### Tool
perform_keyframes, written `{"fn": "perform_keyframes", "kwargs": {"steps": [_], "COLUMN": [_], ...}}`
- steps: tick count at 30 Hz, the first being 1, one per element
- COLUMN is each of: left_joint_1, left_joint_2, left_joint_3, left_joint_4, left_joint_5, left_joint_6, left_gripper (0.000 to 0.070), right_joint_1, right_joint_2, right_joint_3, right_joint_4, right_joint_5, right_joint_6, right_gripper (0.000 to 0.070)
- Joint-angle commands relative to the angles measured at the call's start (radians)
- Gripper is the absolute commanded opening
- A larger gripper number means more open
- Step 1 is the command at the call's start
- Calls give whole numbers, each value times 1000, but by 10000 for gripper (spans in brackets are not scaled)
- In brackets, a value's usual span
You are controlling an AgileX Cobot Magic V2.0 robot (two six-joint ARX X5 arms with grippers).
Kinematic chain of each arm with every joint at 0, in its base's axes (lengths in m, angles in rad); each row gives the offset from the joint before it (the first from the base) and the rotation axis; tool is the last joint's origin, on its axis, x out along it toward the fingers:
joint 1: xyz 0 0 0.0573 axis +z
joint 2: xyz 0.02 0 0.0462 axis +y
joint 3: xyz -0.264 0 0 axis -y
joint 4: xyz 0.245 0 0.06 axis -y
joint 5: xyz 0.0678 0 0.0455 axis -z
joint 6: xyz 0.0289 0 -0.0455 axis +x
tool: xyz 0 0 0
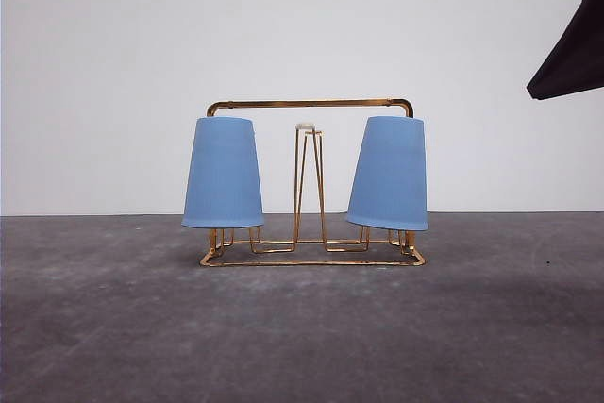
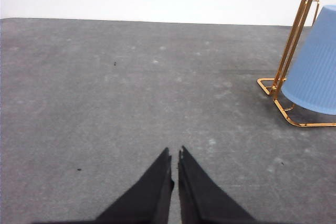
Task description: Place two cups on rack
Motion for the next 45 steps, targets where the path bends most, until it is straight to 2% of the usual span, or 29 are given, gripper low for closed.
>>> {"fn": "perform_keyframes", "kwargs": {"steps": [1,4,6,8,19,21,25,30,34,45], "left_joint_1": [1,1,1,1,1,1,1,1,1,1], "left_joint_2": [-2,-2,-2,-2,-2,-1,-1,-1,-1,-1], "left_joint_3": [-14,-14,-14,-14,-14,-14,-14,-14,-14,-14], "left_joint_4": [-4,-4,-4,-4,-4,-4,-4,-4,-4,-4], "left_joint_5": [0,0,0,0,-1,-1,-1,-1,-1,-1], "left_joint_6": [13,13,13,13,13,13,13,13,14,14], "left_gripper": [0,0,0,0,0,0,0,0,0,0], "right_joint_1": [6,6,2,-15,-289,-326,-375,-409,-414,-414], "right_joint_2": [5,5,-6,-52,-419,-472,-558,-664,-663,-663], "right_joint_3": [4,4,3,-8,-265,-302,-376,-460,-461,-461], "right_joint_4": [12,12,-1,-17,10,17,57,94,143,173], "right_joint_5": [0,0,31,66,190,221,218,213,217,216], "right_joint_6": [10,2,-59,-76,-27,-18,-15,20,28,29], "right_gripper": [17,18,18,18,18,17,18,18,18,18]}}
